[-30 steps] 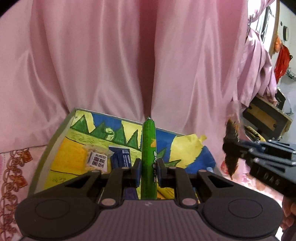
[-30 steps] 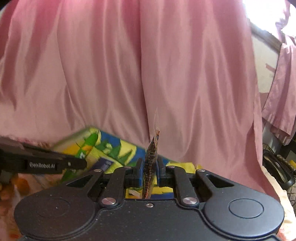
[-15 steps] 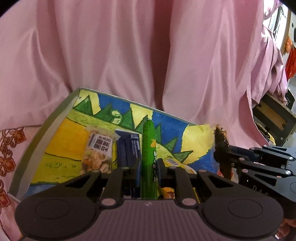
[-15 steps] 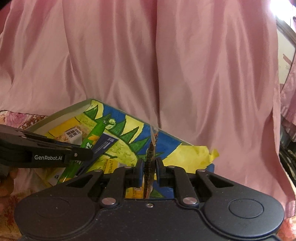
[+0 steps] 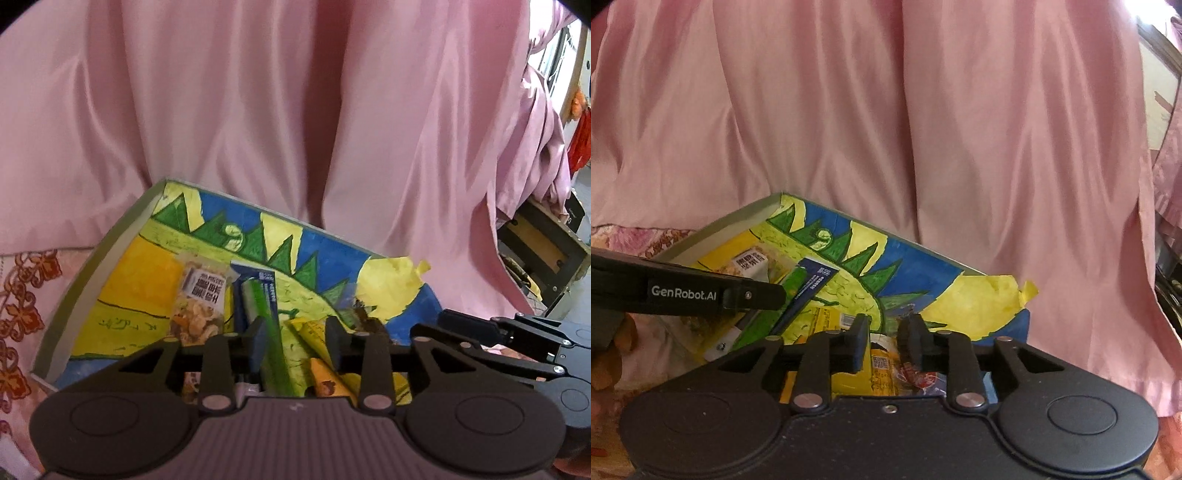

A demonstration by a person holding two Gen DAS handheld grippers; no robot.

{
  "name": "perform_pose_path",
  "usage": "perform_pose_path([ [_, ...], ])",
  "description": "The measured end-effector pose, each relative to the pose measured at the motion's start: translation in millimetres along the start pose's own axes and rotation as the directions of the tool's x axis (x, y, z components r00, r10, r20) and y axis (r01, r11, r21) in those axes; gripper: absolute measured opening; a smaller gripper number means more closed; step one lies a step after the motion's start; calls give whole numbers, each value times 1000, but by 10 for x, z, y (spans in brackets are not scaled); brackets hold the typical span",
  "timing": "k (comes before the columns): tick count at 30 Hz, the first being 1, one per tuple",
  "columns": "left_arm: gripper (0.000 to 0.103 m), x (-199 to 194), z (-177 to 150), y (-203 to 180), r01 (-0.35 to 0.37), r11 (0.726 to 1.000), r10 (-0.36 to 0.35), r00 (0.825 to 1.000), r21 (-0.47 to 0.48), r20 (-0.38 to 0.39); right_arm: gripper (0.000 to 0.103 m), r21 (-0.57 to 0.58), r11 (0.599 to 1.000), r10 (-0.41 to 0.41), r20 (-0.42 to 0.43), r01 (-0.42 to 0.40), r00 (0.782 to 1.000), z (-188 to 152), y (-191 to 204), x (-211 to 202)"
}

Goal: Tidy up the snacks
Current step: 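Open both grippers to drop the green stick and fish strip into the tray, then raise both tools away from the tray back over the remaining snacks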

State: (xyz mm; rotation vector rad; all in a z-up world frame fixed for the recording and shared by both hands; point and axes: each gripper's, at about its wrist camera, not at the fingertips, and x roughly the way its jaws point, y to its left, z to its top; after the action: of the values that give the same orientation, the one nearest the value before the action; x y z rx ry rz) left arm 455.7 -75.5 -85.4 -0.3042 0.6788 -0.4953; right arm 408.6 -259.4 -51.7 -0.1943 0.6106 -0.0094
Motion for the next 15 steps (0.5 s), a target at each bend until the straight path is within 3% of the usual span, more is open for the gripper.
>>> perform_pose_path([
  [4, 65, -202, 45, -53, -14, 1000, 13, 999, 13, 35, 53, 44, 999, -6, 25, 5, 1000, 36, -52, -169],
  [8, 89, -456, 85, -95, -41, 999, 38, 996, 29, 83, 84, 76, 997, -17, 71, 12, 997, 79, -74, -411],
  [10, 101, -598, 98, -122, -53, 998, 49, 992, 36, 113, 90, 85, 996, -18, 96, 10, 995, 99, -83, -541],
  [15, 103, -956, 116, -184, -82, 995, 73, 984, 52, 163, 102, 109, 994, -27, 145, 12, 989, 139, -59, -869],
])
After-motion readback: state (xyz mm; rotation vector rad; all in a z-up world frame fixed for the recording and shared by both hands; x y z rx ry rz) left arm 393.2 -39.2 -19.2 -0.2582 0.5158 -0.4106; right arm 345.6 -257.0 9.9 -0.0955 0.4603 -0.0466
